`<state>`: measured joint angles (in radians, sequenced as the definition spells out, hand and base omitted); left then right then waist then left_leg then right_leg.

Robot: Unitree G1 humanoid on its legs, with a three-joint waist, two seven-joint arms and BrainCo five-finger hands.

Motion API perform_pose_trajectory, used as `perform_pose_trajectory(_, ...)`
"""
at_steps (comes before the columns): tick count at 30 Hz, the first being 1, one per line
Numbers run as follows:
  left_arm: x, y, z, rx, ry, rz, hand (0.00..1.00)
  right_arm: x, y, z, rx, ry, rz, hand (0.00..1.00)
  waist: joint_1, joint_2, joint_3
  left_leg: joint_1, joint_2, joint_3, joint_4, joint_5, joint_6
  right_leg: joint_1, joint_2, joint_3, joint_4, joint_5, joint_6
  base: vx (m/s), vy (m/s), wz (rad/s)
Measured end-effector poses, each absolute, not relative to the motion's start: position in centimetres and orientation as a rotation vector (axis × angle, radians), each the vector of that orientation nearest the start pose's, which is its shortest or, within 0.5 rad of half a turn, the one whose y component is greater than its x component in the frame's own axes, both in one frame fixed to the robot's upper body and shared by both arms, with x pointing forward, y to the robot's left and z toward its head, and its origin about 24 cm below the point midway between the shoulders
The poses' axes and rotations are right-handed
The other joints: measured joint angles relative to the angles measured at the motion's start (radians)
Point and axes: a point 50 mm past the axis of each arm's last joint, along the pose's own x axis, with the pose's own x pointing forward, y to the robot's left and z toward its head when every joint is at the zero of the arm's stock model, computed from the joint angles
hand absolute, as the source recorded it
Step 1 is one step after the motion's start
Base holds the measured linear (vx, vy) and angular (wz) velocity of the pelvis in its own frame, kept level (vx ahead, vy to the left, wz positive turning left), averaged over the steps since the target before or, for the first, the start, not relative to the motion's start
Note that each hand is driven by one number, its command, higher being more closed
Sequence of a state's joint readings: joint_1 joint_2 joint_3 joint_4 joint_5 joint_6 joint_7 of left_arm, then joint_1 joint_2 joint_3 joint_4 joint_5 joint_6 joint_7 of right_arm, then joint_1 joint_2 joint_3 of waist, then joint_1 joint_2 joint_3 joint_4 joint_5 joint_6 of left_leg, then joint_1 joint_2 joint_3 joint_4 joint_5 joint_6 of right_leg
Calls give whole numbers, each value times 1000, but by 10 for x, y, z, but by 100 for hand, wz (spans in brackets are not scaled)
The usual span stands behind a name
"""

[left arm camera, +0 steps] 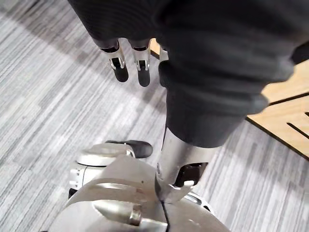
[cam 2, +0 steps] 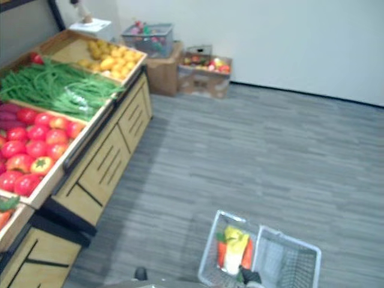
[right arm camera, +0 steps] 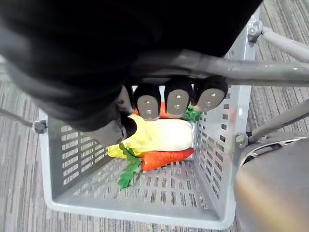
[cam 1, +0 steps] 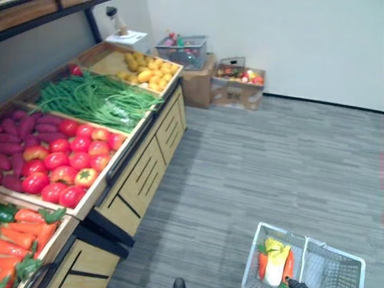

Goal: Pick vegetable in the basket

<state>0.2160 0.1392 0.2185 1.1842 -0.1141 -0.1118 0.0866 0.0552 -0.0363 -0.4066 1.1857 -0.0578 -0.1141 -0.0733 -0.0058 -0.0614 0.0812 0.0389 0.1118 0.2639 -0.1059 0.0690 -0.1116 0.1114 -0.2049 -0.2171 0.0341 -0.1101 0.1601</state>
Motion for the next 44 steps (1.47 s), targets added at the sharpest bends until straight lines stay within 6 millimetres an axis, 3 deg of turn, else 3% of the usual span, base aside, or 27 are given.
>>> perform_pose_trajectory(6,17,237,-166,53,1245,373,0,63,-218,-167,160,1115,-487,100,-18,11,-17,18,15,49,0,-6,-8,-17,12,50,2,-6,-9,-4,-21,-30)
perform_pose_trajectory(23,23,243,-164,140,1249,220,0,71,-226,-163,179,1074,-421,100,-18,30,-28,109,23,217,0,-35,-30,-40,26,213,18,-3,-7,41,7,-28)
perform_pose_trajectory(27,24,241,-165,128,1243,205,0,71,-227,-163,165,1073,-412,100,-19,42,-33,121,25,220,0,-41,-28,-41,28,224,22,-4,-8,-48,-13,-8)
perform_pose_trajectory(44,23,239,-165,120,1240,204,0,69,-228,-163,145,1088,-393,100,-16,46,-41,117,24,193,0,-41,-26,-36,26,201,30,-4,-8,-12,-14,3)
